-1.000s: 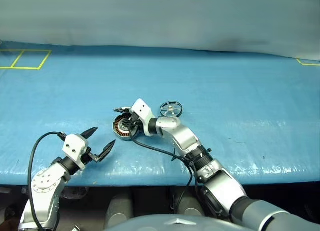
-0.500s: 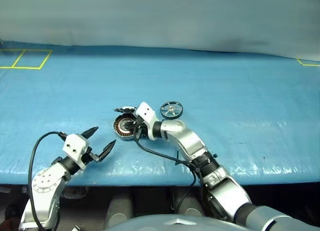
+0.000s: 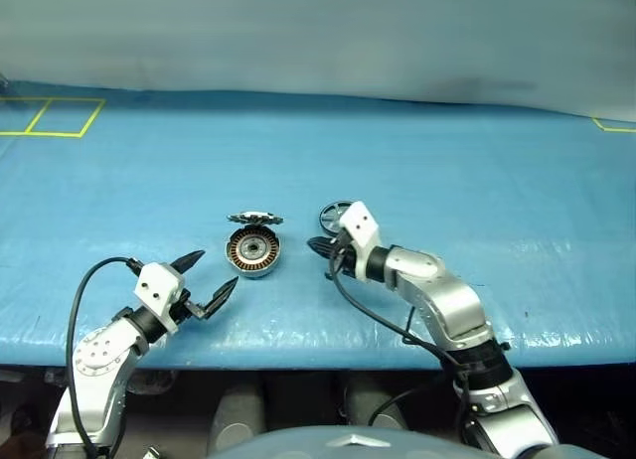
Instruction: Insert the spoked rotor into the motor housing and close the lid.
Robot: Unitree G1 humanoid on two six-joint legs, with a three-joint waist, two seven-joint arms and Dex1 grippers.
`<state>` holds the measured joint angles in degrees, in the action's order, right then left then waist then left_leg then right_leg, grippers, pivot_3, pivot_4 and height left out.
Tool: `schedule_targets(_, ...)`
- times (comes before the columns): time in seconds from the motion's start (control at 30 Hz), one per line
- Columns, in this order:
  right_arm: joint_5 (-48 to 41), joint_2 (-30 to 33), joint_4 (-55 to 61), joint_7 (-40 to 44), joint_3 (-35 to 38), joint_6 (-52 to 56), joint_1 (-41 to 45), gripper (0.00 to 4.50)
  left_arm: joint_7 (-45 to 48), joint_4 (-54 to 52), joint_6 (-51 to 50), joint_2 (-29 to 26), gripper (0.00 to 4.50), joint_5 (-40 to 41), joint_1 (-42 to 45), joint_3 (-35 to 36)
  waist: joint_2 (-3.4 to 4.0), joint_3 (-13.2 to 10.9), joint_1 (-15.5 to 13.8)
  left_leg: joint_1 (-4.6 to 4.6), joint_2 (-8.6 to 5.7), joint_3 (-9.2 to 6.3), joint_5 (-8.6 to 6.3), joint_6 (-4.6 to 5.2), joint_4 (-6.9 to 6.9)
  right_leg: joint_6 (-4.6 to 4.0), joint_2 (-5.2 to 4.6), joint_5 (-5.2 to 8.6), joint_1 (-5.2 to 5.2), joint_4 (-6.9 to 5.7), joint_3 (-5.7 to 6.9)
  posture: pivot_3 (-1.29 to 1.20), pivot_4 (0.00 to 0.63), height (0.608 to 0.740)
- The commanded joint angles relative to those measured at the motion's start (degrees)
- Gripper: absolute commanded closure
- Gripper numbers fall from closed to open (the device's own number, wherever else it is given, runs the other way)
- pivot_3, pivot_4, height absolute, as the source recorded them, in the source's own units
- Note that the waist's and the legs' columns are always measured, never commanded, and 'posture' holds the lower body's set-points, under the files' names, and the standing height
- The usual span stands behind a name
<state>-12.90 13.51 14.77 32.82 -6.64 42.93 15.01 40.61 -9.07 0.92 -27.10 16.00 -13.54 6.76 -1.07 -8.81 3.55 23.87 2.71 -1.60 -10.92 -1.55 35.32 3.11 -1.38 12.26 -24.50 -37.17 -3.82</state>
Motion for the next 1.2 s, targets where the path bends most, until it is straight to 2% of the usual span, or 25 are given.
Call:
schedule_targets(0.03,-4.0,-0.8,5.2,-4.0,7.1,2.6,0.0,3.89,1.0,-0.1,1.0,-0.3,0.0,0.5,0.9,-0.2,-0.01,0.0,0.0,0.0,0.0,0.0,0.0,0.0,0.01,0.0,0.0,0.0,0.01,0.0,0.0,0.0,0.15,0.74)
schedule_targets(0.17,-9.2,-5.5,4.7,-10.1,15.7,6.4,0.3,2.58,1.6,0.7,0.8,-0.5,0.0,0.3,1.9,-0.4,-0.01,0.0,0.0,-0.01,0.0,0.0,0.0,0.0,-0.02,0.0,0.01,0.0,0.01,0.01,-0.01,0.0,0.15,0.74)
schedule_targets(0.33,-5.7,-2.7,3.7,-9.8,9.6,3.3,-0.9,2.58,2.1,1.4,0.8,-0.5,0.0,0.1,2.8,-0.8,0.0,0.0,0.1,0.02,-0.01,0.02,-0.01,0.03,-0.03,0.0,-0.01,0.0,0.01,0.05,-0.02,0.0,0.15,0.74)
schedule_targets(0.53,-0.8,-0.2,-1.7,-9.3,3.4,-3.6,1.4,2.58,2.2,1.6,0.7,-0.5,0.0,-0.2,3.2,-0.9,0.0,0.0,0.1,-0.01,0.0,0.04,-0.01,0.03,-0.02,0.0,0.0,0.0,0.02,0.03,-0.03,0.0,0.15,0.74)
schedule_targets(0.7,1.1,1.2,-4.3,-8.2,-0.2,-5.1,2.0,2.58,1.7,1.0,0.8,-0.6,0.0,-0.2,2.1,-0.2,0.0,0.0,0.0,0.0,-0.01,0.05,-0.01,0.03,-0.03,0.01,0.0,0.0,0.02,0.05,-0.04,0.0,0.15,0.74)
schedule_targets(1.1,4.2,1.2,-10.5,-10.8,-1.3,-3.4,2.3,2.58,0.3,0.2,1.2,-0.4,0.0,-0.2,0.5,0.0,-0.03,0.0,-0.1,-0.02,0.0,0.05,-0.02,0.04,0.01,0.01,0.0,0.0,0.05,0.04,-0.04,0.0,0.15,0.74)
schedule_targets(1.2,3.3,0.4,-10.6,-11.3,-0.2,-3.3,2.4,3.15,0.3,0.3,1.2,-0.4,0.0,-0.3,0.6,-0.2,-0.03,0.0,-0.1,-0.02,0.0,0.05,-0.02,0.04,0.01,0.01,0.0,0.0,0.05,0.04,-0.04,0.0,0.15,0.74)
